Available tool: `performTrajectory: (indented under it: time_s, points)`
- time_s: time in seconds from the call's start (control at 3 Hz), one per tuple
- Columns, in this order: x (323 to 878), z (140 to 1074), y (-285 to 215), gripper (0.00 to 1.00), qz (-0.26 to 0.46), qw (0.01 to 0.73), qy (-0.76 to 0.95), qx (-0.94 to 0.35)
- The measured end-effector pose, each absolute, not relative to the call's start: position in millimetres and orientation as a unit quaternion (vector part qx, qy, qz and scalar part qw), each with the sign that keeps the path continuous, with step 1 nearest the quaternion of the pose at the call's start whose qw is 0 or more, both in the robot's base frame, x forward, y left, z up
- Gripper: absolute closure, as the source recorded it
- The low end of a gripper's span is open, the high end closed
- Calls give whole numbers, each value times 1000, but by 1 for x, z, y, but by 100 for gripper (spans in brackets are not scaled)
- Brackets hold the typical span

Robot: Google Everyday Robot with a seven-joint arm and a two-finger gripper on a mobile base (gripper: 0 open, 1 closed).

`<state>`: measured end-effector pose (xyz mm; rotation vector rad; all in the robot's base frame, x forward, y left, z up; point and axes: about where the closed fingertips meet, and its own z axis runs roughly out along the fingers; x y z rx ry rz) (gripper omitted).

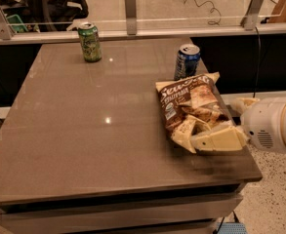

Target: Move brown chip bag near pepsi can

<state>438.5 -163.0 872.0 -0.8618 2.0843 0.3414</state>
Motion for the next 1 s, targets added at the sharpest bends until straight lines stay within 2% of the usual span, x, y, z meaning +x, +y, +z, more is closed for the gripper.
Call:
performTrajectory:
  time_s: [0.33,1.0]
  points:
    - [438,873,-162,0,141,415,827,-352]
    - [434,920,-189,0,144,415,810,-388]
